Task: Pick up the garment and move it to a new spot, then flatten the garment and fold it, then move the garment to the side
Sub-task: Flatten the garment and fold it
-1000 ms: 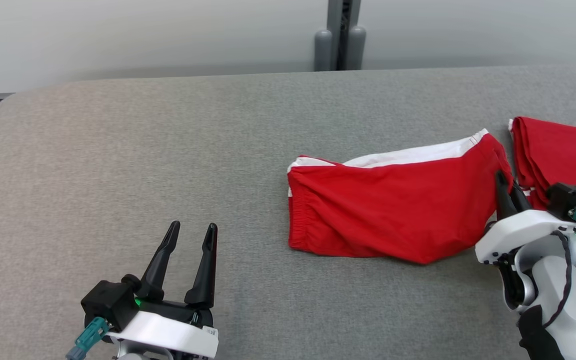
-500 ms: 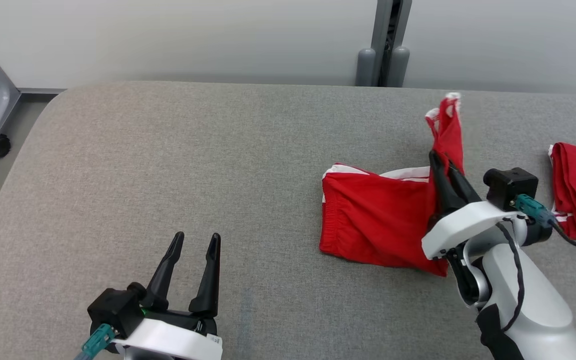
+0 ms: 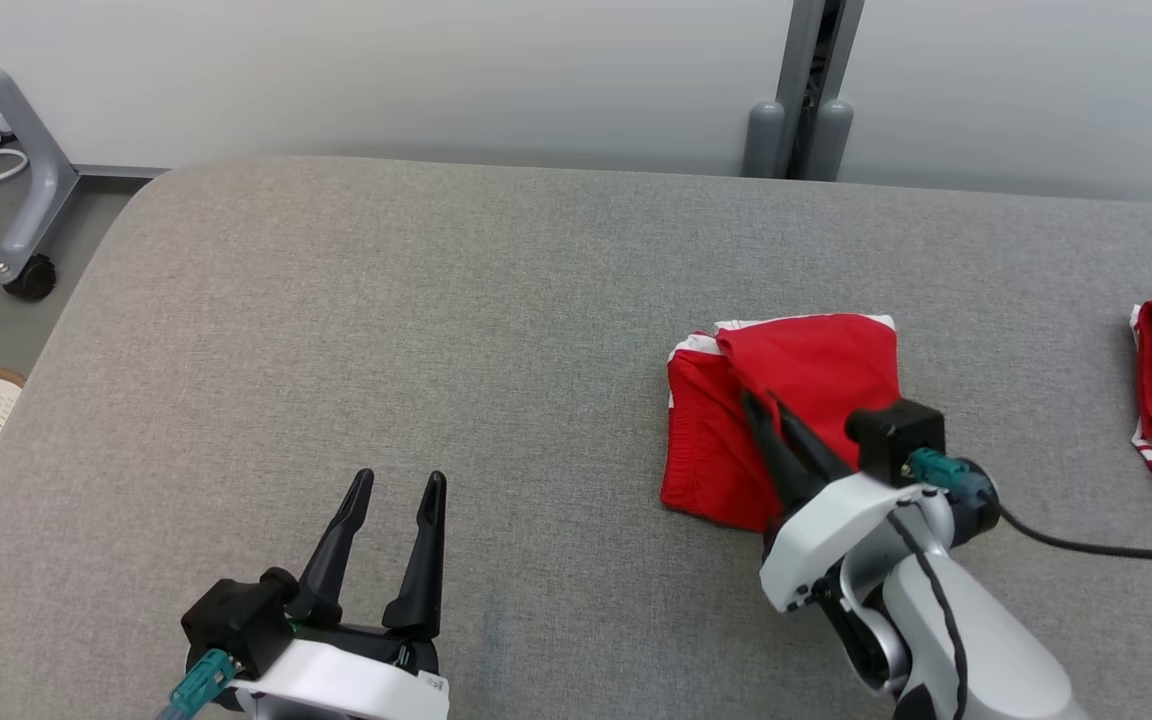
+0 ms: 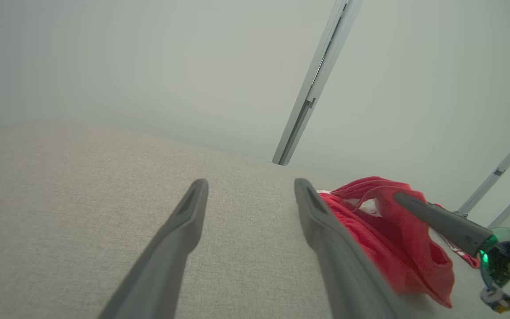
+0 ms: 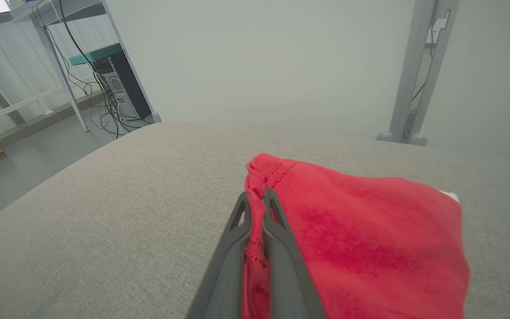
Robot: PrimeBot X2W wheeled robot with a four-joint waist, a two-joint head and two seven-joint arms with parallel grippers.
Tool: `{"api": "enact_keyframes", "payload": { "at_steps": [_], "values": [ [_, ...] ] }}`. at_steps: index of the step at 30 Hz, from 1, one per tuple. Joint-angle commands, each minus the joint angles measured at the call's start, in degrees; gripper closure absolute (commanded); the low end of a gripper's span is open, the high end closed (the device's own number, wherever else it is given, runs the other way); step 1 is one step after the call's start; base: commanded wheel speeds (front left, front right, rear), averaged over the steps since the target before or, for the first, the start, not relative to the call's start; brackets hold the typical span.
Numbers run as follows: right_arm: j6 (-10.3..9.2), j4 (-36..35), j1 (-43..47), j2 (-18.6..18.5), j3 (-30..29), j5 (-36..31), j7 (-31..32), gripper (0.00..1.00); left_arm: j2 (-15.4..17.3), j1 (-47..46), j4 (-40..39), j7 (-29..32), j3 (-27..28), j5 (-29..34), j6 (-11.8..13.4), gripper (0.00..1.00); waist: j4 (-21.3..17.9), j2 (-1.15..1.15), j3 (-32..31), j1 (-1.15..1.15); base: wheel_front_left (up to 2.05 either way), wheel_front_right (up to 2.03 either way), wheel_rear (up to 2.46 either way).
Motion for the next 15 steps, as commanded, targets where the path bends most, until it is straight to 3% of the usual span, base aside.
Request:
{"api": "enact_keyframes", "payload": {
  "at_steps": [1, 8, 11, 14, 15],
  "values": [
    [-0.01, 0.33, 1.17, -0.10, 0.86, 0.52, 0.21, 1.00, 0.18, -0.09, 0.05, -0.18, 0.21, 0.06, 0.28, 0.00, 0.19, 0.00, 0.01, 0.00, 0.00, 0.00, 0.00],
    [-0.01, 1.76, 2.08, -0.03, 3.56, 1.74, 0.62, 1.00, 0.18, -0.21, 0.50, -0.18, -0.12, 0.01, 0.34, 0.00, 0.71, 0.00, -0.33, 0.00, 0.00, 0.00, 0.00],
    [-0.01, 2.54, 2.47, -0.02, 5.01, 2.79, 0.96, 0.96, 0.18, 0.01, 0.64, -0.18, -0.26, -0.06, 0.53, 0.00, 0.78, 0.00, -0.84, 0.00, 0.00, 0.00, 0.00],
    [-0.01, 2.97, 3.25, -0.04, 6.13, 3.87, 1.36, 0.57, 0.18, 0.67, 0.73, -0.18, -0.42, -0.08, 0.67, 0.00, 0.65, 0.00, -1.47, 0.00, 0.00, 0.00, 0.00],
    [-0.01, 2.97, 3.38, -0.04, 6.41, 4.14, 1.40, 0.29, 0.18, 0.92, 0.77, -0.18, -0.51, -0.10, 0.78, 0.00, 0.57, 0.00, -1.72, 0.00, 0.00, 0.00, 0.00]
  ]
}}
